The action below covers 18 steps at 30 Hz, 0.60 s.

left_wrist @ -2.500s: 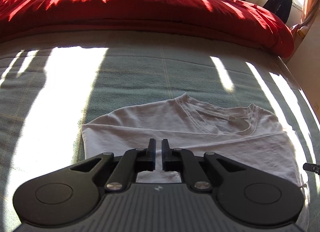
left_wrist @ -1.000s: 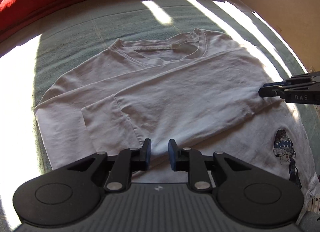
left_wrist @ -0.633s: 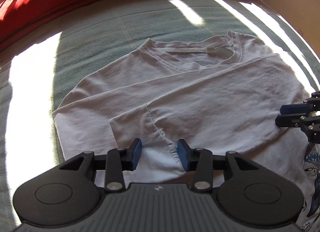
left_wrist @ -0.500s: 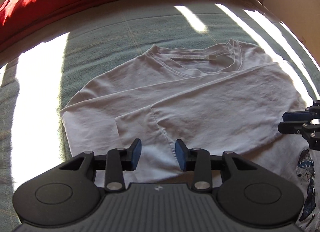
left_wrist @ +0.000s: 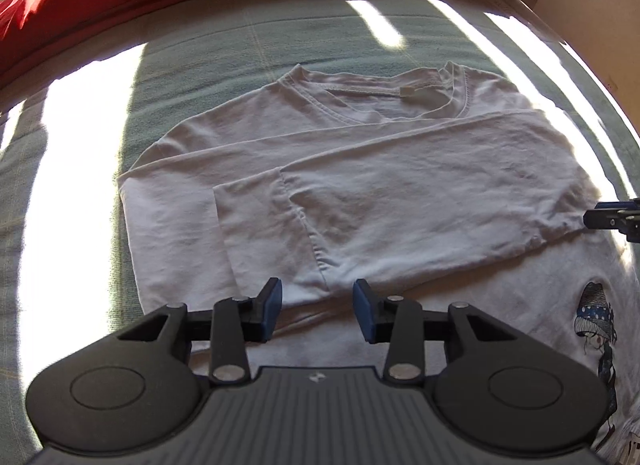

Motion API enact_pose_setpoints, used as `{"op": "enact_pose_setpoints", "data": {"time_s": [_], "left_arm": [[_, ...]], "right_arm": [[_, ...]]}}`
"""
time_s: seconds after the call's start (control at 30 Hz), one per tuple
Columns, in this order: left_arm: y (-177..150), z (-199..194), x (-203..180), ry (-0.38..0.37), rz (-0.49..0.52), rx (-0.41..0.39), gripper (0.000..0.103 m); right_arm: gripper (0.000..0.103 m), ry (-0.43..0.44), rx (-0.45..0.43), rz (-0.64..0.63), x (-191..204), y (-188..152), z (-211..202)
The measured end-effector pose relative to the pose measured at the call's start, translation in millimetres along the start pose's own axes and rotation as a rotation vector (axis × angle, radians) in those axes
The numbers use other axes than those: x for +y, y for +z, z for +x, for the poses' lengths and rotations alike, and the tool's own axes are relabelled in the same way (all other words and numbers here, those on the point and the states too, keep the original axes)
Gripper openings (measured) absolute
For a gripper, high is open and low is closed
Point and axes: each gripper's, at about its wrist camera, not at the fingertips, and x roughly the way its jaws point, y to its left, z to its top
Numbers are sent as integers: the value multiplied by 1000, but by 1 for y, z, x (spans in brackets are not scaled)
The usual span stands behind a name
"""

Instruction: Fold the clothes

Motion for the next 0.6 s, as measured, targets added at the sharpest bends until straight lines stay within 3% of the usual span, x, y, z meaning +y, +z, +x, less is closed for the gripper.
{"op": "enact_pose_setpoints", "data": {"time_s": [0.27, 0.4, 0.6], "left_arm": [[-31, -13, -20, -44, 11, 30, 45], [-64, -5, -21, 9, 16, 67, 46], [-94, -25, 7, 34, -63, 45, 47]], "right_arm": [[37, 55, 20, 11, 9, -20, -11], [38, 60, 16, -19, 18, -36, -5], [41, 41, -17, -50, 15, -56, -11]]}}
